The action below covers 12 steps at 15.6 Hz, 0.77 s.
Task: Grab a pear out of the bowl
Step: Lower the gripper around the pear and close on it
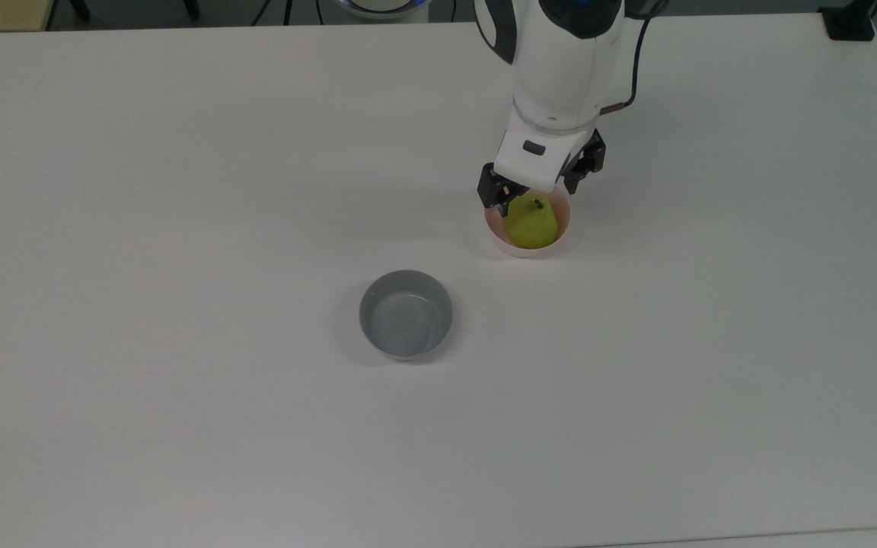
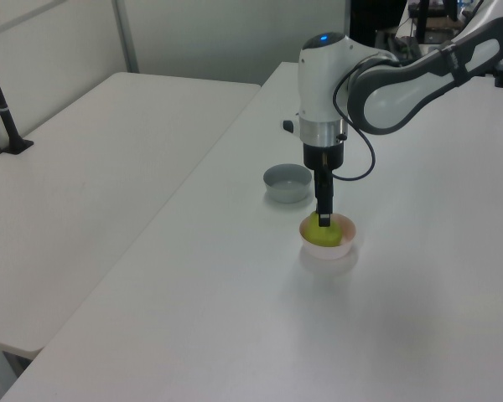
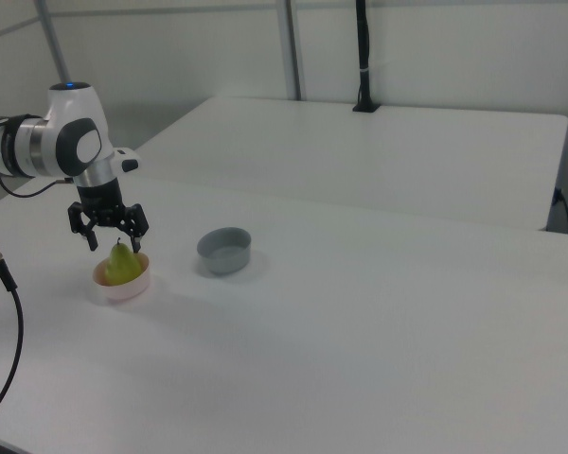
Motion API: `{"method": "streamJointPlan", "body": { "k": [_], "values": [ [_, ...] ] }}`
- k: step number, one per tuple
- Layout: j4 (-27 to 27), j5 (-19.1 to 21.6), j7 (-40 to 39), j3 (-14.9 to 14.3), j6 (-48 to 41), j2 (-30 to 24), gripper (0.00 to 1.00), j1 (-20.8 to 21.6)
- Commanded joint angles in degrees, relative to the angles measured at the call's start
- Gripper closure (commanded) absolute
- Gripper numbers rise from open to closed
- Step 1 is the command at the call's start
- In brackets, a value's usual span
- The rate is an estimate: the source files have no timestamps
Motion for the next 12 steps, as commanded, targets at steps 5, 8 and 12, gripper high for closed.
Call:
{"method": "streamJointPlan", "body": {
  "k": [5, 8, 12],
  "values": [
    [-4.0, -5.1, 0.0, 0.7, 5.5, 0.7, 0.03, 0.3],
    [-5.4, -5.8, 0.1, 0.7, 8.5, 0.8, 0.24, 0.3],
    [-5.5, -5.8, 0.4, 0.8, 8.9, 0.8, 0.86, 0.4]
  ]
}}
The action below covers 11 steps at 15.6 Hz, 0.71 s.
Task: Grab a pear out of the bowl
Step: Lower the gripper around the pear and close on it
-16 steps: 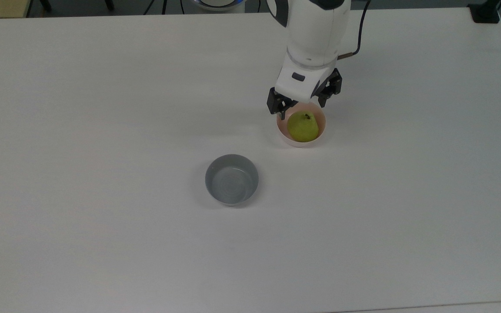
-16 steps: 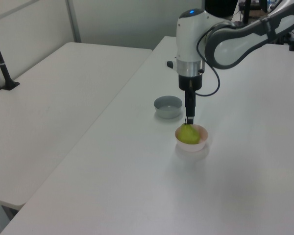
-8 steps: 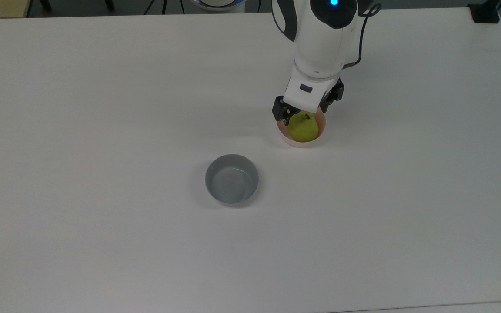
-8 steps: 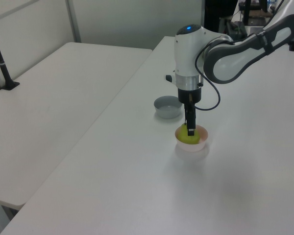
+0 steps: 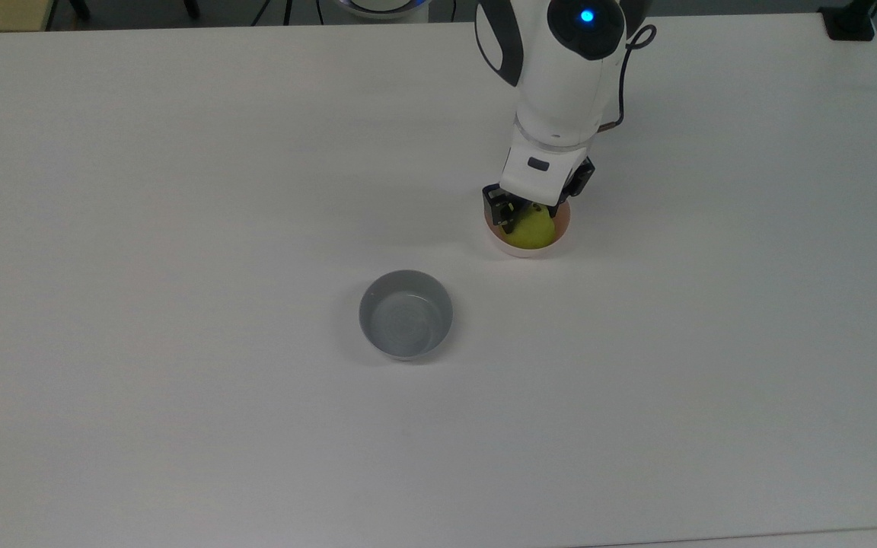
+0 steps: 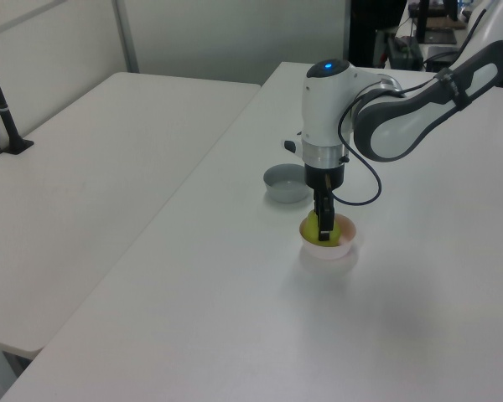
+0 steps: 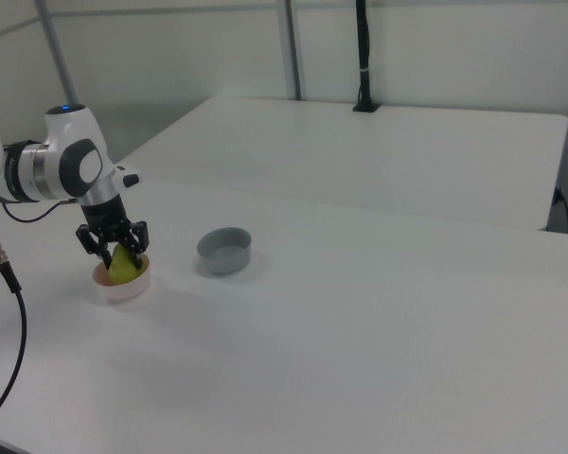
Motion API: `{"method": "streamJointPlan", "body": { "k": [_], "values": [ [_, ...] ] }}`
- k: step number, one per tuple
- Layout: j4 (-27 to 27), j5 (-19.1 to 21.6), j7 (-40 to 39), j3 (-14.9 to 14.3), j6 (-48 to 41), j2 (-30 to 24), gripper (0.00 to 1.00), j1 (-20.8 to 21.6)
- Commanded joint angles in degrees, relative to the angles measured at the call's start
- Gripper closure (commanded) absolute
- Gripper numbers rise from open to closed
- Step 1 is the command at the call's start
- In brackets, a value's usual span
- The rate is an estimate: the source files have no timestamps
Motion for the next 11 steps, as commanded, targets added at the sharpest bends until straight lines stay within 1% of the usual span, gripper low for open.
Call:
{"method": "streamJointPlan", "body": {
  "k": [1, 2, 5, 10, 11],
  "values": [
    [-1.4, -1.0, 0.5, 0.1, 1.8, -0.6, 0.92, 0.4],
    [-1.3, -0.9, 0.6, 0.3, 1.7, -0.7, 0.95, 0.4],
    [-1.1, -0.5, 0.9, 0.3, 0.7, -1.9, 0.96, 0.3],
    [-0.7, -0.3, 0.9, 0.3, -5.3, -6.4, 0.96, -0.3],
    [-0.6, -0.3, 0.9, 0.3, -6.2, -7.3, 0.98, -0.5]
  ]
}}
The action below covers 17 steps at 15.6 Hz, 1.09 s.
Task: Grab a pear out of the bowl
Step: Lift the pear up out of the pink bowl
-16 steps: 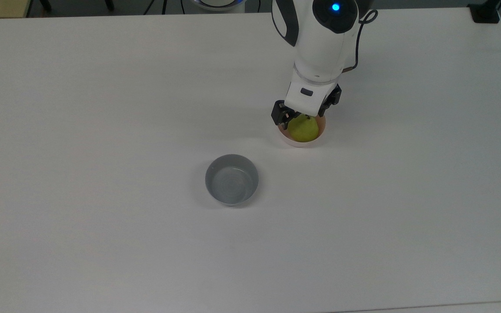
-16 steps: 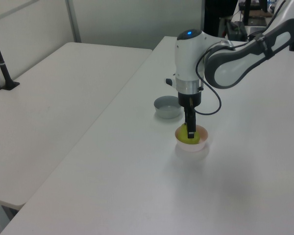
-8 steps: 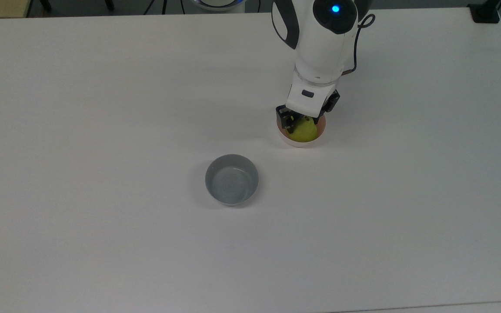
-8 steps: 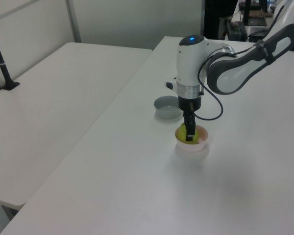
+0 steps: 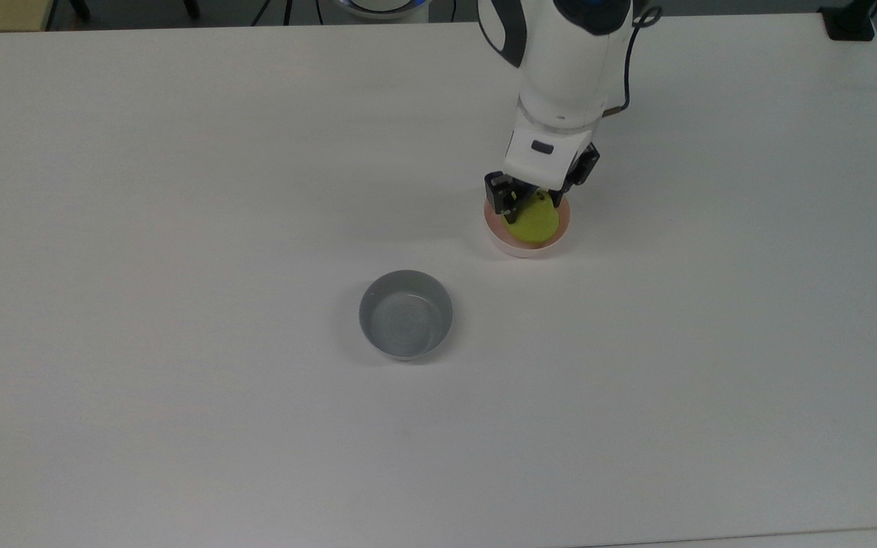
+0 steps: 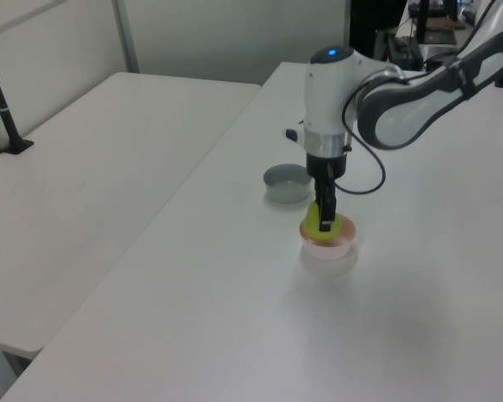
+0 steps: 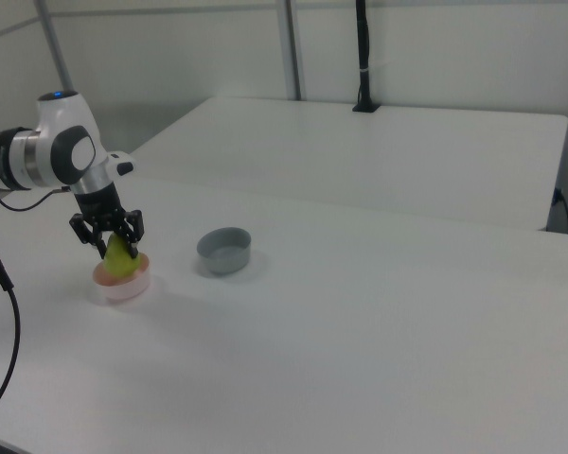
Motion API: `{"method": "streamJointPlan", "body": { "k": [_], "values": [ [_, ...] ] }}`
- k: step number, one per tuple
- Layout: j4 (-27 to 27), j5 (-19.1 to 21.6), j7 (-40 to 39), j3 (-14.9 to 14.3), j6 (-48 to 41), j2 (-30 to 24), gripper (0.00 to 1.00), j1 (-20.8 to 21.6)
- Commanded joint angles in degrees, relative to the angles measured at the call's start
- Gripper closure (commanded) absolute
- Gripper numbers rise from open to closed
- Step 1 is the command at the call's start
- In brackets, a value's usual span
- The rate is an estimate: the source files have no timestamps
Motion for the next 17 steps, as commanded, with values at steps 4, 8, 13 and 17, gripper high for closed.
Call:
{"method": "streamJointPlan", "body": {
  "k": [4, 8, 13, 17],
  "values": [
    [1.2, -0.1, 1.0, 0.2, -9.9, -8.0, 1.00, -1.7],
    [3.6, 1.1, 0.9, 0.0, -16.7, -12.1, 1.00, -4.6],
    [3.8, 1.6, 0.5, -0.8, -21.2, -17.6, 1.00, -8.2],
    [7.2, 1.8, 0.2, -0.8, -25.5, -18.5, 1.00, -10.4]
  ]
}}
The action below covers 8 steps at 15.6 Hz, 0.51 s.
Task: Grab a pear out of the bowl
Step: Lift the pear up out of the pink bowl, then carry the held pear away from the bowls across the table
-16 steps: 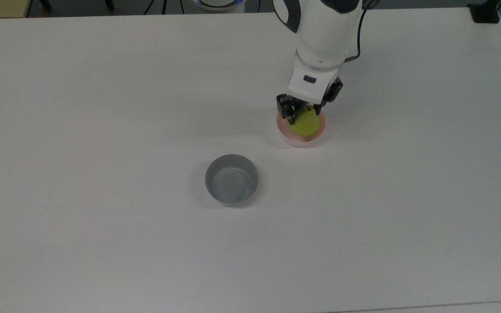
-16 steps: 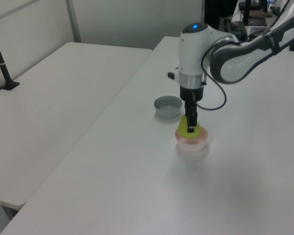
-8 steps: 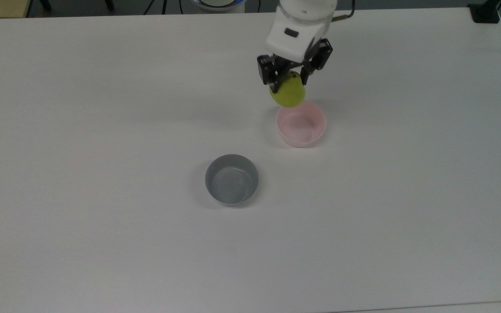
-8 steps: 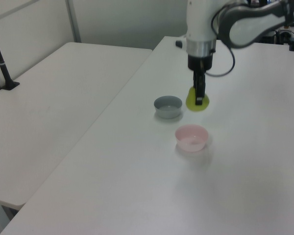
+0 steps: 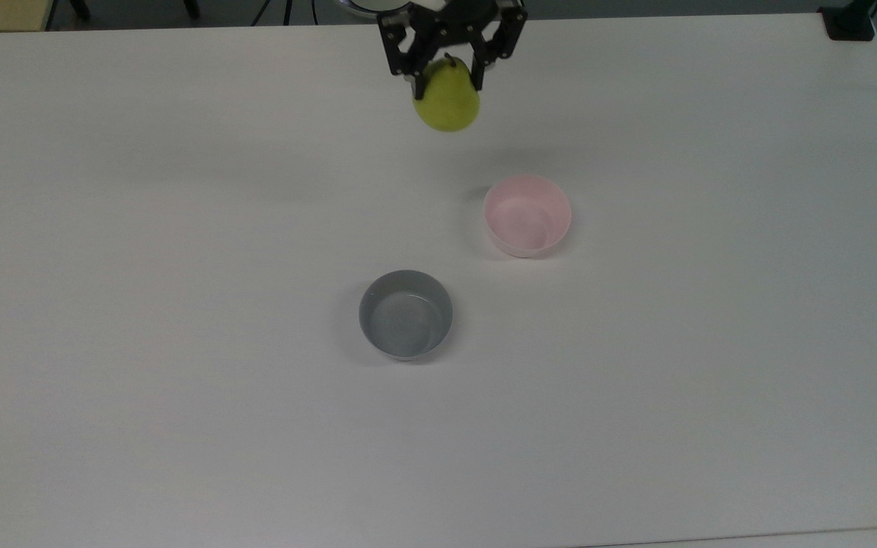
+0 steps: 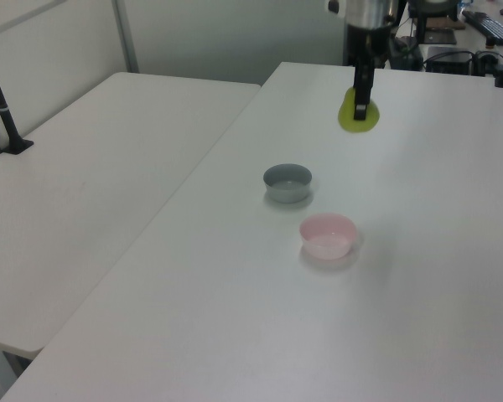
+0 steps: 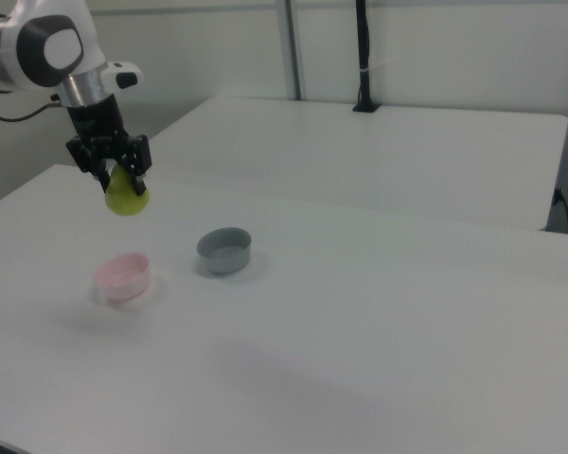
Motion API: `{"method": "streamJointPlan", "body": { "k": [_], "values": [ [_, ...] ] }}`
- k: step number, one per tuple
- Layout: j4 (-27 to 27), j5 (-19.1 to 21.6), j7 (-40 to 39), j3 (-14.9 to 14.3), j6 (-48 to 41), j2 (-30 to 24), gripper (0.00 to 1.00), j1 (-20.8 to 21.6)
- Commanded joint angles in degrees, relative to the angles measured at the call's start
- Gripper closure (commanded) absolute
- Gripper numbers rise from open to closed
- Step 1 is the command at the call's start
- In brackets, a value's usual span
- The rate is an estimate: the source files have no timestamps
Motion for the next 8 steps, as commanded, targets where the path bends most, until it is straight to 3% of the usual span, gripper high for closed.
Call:
{"method": "streamJointPlan", "body": {
  "k": [1, 8],
  "values": [
    [2.2, 1.3, 0.0, -0.2, -3.8, -1.3, 1.00, -1.6],
    [2.5, 4.6, -13.0, -7.1, -5.4, -3.4, 1.00, -3.8]
  ]
}}
